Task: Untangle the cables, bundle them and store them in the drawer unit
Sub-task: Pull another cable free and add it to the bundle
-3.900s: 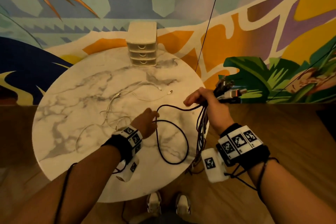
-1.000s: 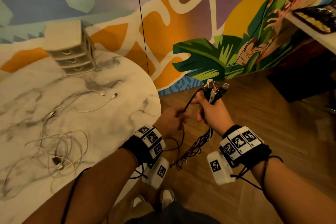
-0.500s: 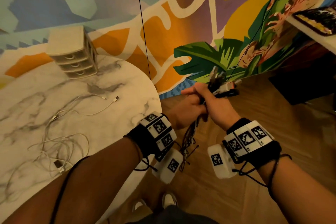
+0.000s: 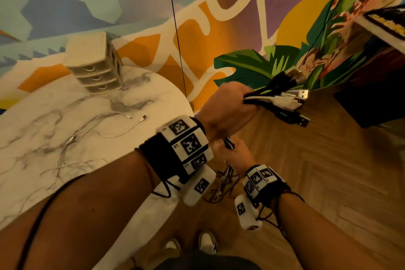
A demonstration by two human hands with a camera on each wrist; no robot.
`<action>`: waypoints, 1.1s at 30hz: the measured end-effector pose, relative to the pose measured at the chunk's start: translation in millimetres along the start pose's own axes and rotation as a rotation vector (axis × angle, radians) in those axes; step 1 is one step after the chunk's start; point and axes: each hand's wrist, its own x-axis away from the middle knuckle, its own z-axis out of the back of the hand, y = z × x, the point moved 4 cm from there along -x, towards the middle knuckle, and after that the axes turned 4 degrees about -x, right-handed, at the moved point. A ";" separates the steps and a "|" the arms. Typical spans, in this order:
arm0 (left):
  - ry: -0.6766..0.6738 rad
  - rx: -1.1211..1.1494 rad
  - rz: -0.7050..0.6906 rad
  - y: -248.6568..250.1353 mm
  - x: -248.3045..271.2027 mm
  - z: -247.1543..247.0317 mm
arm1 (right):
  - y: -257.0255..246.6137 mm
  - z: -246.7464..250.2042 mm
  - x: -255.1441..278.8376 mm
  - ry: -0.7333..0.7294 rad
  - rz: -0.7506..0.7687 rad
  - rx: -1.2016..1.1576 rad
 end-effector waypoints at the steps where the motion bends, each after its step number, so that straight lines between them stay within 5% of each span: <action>1: 0.055 -0.095 -0.080 8.2 0.5 10.5 | 16.9 4.3 -3.3 0.034 -0.055 0.037; 5: 0.223 -0.376 -0.338 33.1 1.2 41.9 | 65.6 19.2 -7.2 0.068 -0.271 0.206; 8: 0.271 -0.577 -0.425 36.2 3.5 42.5 | 60.5 20.4 -25.4 0.155 -0.320 0.088; 12: 0.301 -0.717 -0.479 42.0 2.7 55.5 | 56.4 18.9 -34.0 0.215 -0.260 0.030; 15: 0.317 -0.720 -0.471 45.5 3.1 63.5 | 85.4 27.6 -37.6 0.159 -0.446 0.193; 19: 0.116 -0.883 -0.344 32.8 7.3 45.1 | 146.0 57.2 -98.3 0.112 -0.524 0.157; 22: 0.151 -0.908 -0.303 37.2 6.7 59.3 | 93.8 58.3 -80.7 0.308 -0.399 -0.094; 24: 0.284 -0.882 -0.390 43.5 7.2 73.0 | 63.9 51.8 -51.6 0.394 -0.338 0.081; 28: 0.359 -0.812 -0.507 36.2 7.8 61.2 | 72.0 45.0 -24.2 0.133 -0.315 0.680; 33: 0.384 -0.347 -0.377 18.5 4.9 35.7 | 59.0 34.9 -26.1 -0.095 -0.214 0.606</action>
